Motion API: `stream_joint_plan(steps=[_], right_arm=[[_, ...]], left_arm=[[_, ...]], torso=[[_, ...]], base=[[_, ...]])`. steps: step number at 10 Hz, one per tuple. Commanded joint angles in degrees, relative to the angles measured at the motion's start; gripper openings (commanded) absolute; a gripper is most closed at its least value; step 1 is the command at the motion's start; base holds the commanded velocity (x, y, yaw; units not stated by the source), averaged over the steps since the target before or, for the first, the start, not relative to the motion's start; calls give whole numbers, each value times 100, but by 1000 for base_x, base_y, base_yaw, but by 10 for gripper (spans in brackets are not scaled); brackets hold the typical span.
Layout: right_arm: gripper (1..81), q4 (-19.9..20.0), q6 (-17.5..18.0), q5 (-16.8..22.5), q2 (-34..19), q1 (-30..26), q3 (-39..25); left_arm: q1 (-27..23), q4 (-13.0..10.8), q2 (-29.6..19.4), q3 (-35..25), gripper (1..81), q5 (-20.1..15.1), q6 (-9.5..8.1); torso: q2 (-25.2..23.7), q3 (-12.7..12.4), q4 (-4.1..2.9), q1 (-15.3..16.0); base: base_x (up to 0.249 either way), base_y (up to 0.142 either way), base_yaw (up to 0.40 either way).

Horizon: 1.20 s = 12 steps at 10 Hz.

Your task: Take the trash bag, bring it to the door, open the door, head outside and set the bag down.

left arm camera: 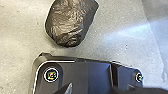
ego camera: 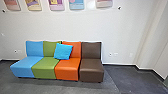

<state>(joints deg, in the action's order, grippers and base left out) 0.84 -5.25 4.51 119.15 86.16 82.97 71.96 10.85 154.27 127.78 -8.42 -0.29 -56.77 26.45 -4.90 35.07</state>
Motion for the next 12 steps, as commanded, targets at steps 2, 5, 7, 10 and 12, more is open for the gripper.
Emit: stream_joint_plan(steps=[2,5,7,10,12], right_arm=[[811,109,16,349,-880,-296,-739],[811,162,16,349,-1328,-384,-1142],[811,153,16,349,-1532,-410,-1319],[811,180,16,349,-1655,-411,-1416],[811,197,24,358,-1821,-411,-1521]], left_arm=[[-625,154,-89,-34,811,-511,-15],[-854,215,-80,-25,811,-730,-32],[-1038,251,-63,-25,811,-766,-32],[-1468,418,-71,142,811,-1065,-32],[-1768,444,-46,142,811,-1274,-32]], torso=[[-739,693,0,474],[-1325,1241,0,848],[-1758,1651,0,1126],[-2385,1711,0,1523],[-2676,1834,0,1713]], base=[[0,0,0],[0,0,0],[0,0,0],[0,0,0],[0,0,0]])
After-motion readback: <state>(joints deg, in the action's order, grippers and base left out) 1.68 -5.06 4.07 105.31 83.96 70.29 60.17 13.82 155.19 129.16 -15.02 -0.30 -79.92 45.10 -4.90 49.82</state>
